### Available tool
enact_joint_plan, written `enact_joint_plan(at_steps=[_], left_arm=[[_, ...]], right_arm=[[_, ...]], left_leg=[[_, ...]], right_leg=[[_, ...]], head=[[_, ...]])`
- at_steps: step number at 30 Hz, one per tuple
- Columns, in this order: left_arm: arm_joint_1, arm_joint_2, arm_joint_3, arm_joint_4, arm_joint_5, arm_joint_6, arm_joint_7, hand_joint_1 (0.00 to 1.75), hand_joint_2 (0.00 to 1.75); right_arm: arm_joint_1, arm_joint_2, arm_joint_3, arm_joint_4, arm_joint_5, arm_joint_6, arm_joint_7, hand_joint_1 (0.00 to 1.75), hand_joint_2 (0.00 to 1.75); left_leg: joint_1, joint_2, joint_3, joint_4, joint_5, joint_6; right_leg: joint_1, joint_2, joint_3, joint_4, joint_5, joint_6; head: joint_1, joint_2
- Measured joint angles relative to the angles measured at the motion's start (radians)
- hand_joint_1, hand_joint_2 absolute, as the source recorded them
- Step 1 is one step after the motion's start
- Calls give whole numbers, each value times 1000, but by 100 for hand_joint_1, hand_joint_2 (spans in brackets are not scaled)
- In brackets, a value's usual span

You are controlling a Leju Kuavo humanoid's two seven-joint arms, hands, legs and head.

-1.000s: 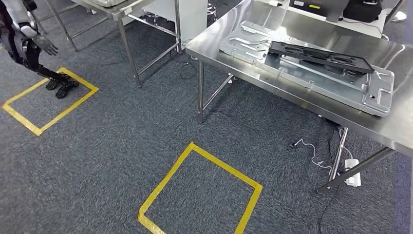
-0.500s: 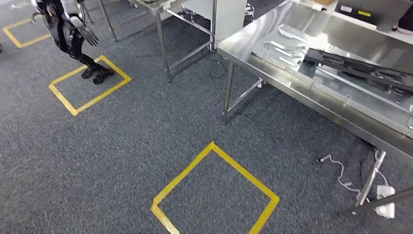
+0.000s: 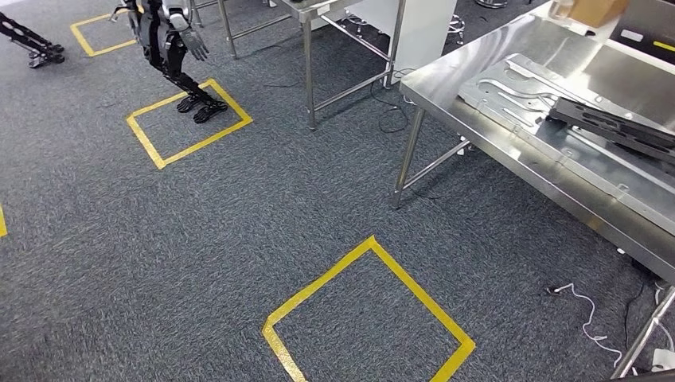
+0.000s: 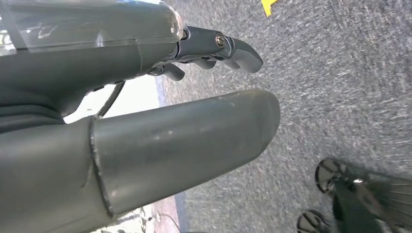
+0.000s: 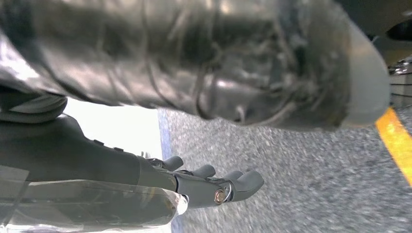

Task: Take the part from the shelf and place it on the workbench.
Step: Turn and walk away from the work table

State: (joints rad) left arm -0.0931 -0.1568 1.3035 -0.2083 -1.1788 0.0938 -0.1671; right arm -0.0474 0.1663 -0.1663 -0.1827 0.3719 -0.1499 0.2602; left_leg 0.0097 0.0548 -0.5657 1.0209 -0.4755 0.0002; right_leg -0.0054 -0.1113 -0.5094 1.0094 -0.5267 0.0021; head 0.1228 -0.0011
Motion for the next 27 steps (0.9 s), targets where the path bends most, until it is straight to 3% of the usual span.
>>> enact_joint_plan(at_steps=[6,8,10,11,12,14,15,16,18,20,22,23,24,25,27], left_arm=[[1,0,0,0,0,0,0,0,0],[4,1,0,0,0,0,1,0,0],[6,2,1,0,0,0,2,0,0],[5,2,1,0,0,0,3,0,0],[4,2,1,0,0,0,5,0,0],[2,2,1,0,0,1,8,0,0],[2,2,1,0,0,1,9,0,0],[3,2,1,0,0,1,9,0,0],[3,3,1,0,0,2,9,0,0],[0,2,1,0,0,2,9,0,0],[-1,2,1,0,0,2,10,0,0],[-1,2,1,0,-1,3,10,0,0],[1,2,1,0,-1,4,10,0,0],[1,2,1,0,-1,5,10,0,0],[0,2,1,0,-1,6,11,0,0]], right_arm=[[-2,0,0,0,1,0,0,0,0],[-6,0,0,0,2,0,0,0,0],[-9,0,0,0,4,0,0,0,0],[-8,0,0,0,5,0,0,0,0],[-7,0,0,0,6,2,1,0,0],[-4,-2,0,1,9,7,1,0,0],[-4,-2,0,1,10,9,1,0,0],[-5,-3,0,1,11,10,0,0,0],[-5,-3,0,1,12,11,0,0,0],[-1,-3,0,2,13,12,0,0,0],[0,-4,0,2,14,13,0,0,0],[0,-4,0,2,14,14,0,0,0],[-1,-4,0,2,14,14,0,0,0],[-2,-4,0,2,15,14,0,0,0],[-3,-4,0,2,17,15,0,0,0]], left_leg=[[-1,-4,-1,0,0,1],[-3,-13,-3,-1,1,7],[-1,-32,0,-10,7,22],[1,-45,2,-15,11,29],[2,-70,4,-17,14,35],[1,-137,-7,-8,15,25],[2,-169,-12,-5,16,16],[4,-183,-17,-1,16,6],[2,-148,-34,33,-5,-2],[2,-91,-84,138,-63,-8],[6,-71,-138,249,-107,-15],[8,-67,-144,264,-105,-17],[9,-62,-130,242,-85,-19],[10,-52,-97,184,-54,-18],[7,-6,-25,52,-8,-13]], right_leg=[[0,-3,1,0,-1,1],[0,-11,5,-2,0,6],[-5,24,-3,28,-27,15],[-7,54,-34,94,-63,19],[-10,87,-61,144,-76,21],[-8,146,-71,125,-42,11],[-6,162,-50,64,-2,3],[-8,170,-31,15,17,-7],[-11,143,-22,2,23,-22],[-9,112,-17,-5,24,-32],[-6,82,-17,-5,22,-35],[-5,68,-17,-4,20,-34],[-5,55,-15,-4,19,-33],[-5,42,-13,-4,16,-31],[-2,20,-7,-2,10,-23]], head=[[0,0],[0,0],[0,0],[0,0],[0,0],[0,0],[0,0],[0,0],[0,0],[-1,0],[-1,0],[-1,0],[-1,0],[-1,0],[-1,0]])
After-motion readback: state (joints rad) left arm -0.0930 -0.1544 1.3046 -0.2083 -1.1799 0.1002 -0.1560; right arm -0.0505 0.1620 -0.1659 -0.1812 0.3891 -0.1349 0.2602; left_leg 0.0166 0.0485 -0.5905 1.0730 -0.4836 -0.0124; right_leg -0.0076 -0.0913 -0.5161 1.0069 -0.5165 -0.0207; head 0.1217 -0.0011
